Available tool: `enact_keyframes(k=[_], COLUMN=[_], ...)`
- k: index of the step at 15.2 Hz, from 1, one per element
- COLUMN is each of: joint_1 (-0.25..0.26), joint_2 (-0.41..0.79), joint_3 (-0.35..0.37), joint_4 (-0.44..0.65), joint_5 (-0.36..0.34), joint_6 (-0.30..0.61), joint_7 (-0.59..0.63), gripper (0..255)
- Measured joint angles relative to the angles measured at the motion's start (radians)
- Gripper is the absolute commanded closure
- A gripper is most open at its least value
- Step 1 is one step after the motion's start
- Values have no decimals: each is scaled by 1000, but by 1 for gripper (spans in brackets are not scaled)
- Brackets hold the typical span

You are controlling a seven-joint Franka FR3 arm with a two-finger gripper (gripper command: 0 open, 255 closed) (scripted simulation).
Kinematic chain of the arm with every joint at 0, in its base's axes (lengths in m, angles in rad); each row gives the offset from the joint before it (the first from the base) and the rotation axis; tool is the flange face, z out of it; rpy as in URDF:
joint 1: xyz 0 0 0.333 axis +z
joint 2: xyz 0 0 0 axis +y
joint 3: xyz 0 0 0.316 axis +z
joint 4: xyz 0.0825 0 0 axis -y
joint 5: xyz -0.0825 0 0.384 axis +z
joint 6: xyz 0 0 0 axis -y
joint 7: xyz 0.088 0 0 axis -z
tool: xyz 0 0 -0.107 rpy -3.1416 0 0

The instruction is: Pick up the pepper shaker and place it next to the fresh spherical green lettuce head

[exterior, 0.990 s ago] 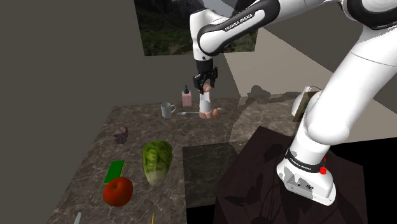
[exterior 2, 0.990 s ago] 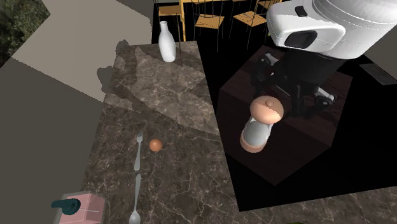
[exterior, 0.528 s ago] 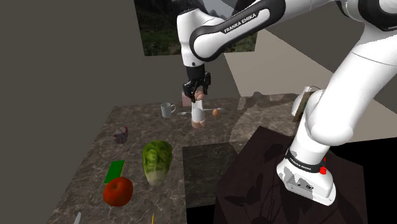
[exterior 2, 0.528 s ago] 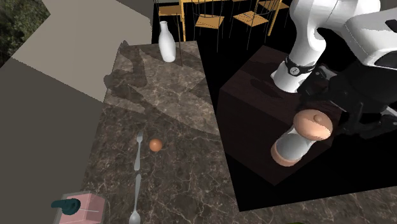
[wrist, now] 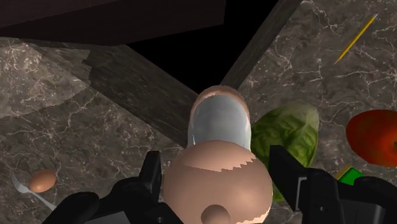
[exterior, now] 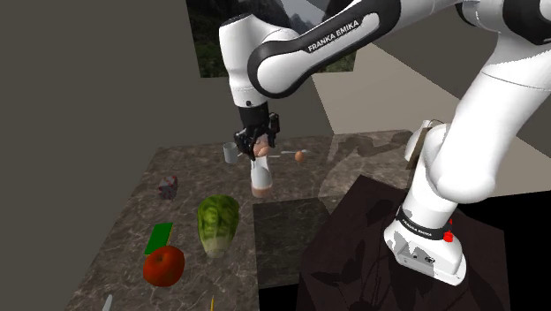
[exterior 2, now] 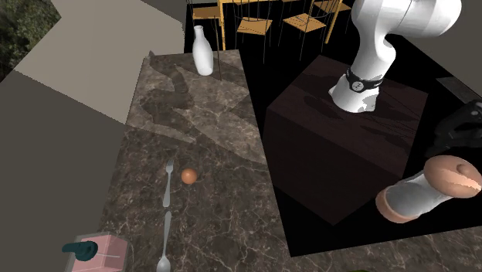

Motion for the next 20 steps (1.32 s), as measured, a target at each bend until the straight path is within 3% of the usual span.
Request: enact_keyframes(k=[6, 16, 20], joint_1=[66, 183, 191], joint_2=[72, 272, 298], joint_3=[83, 189, 192], joint_4=[94, 323, 307], joint_5=[6, -40, -51], joint_6=[-38, -103, -65], joint_7=[146, 381, 402], gripper=[255, 255, 255])
